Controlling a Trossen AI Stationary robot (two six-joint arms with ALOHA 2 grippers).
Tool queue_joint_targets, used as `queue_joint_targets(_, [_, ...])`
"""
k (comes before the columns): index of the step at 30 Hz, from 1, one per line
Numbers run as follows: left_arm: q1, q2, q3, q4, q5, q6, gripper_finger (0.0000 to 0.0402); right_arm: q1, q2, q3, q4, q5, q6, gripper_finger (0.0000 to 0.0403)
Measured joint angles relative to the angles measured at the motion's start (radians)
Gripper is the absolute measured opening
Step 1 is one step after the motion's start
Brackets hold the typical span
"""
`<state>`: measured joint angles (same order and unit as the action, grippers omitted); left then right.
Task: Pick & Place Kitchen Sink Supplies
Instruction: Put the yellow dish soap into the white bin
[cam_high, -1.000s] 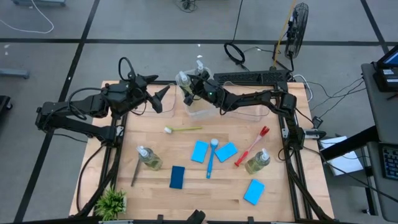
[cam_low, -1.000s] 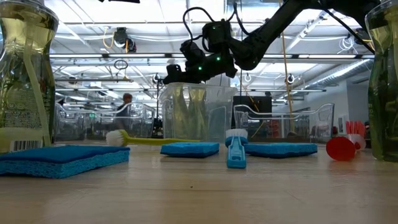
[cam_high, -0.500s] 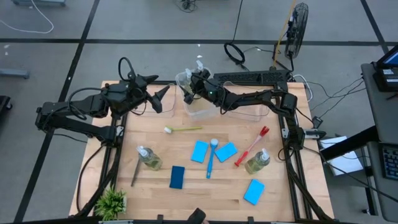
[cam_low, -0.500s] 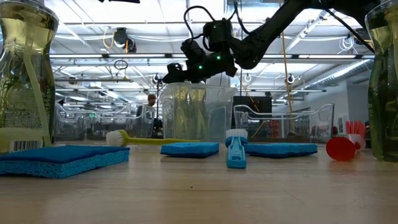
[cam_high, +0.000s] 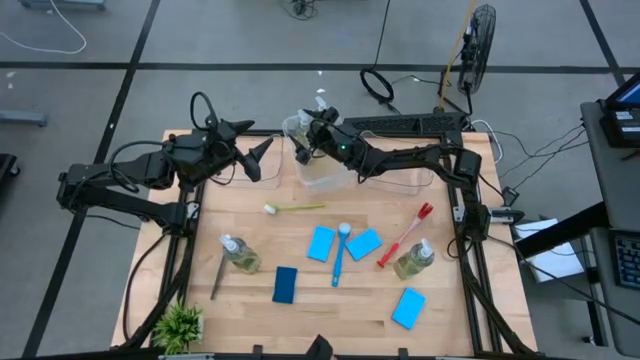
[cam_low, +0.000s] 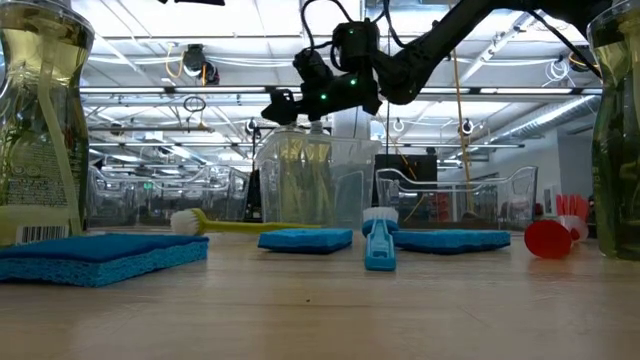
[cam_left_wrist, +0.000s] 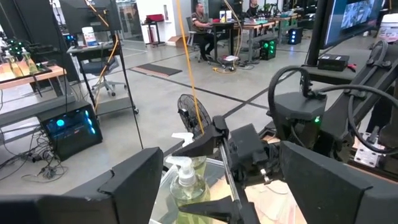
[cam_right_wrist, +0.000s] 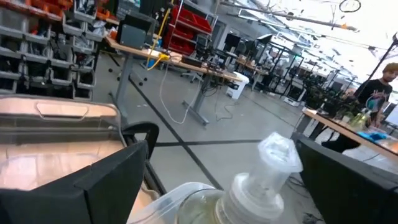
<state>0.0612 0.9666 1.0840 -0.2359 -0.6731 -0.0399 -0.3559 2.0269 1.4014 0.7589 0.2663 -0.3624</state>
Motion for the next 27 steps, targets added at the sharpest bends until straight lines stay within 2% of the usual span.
queue_joint_targets(9, [0.0,0.0,0.0,0.0,0.002,-0.003,0.0306,0.03,-0.069,-0.001,-0.02,0.103,-0.118,0.0393])
queue_joint_targets(17, [0.0,0.0,0.0,0.0,0.003,-0.003,0.0322,0.058,-0.181,-0.001,-0.101,0.101,-0.156,0.0393])
queue_joint_targets(21, [-0.001,0.0,0.0,0.0,0.003,-0.025,0.0327,0.07,-0.268,-0.001,-0.254,0.102,-0.156,0.0393])
queue_joint_targets(27, [-0.005,0.0,0.0,0.001,0.011,-0.029,0.0323,0.083,-0.41,-0.001,-0.61,0.1,-0.161,0.0393])
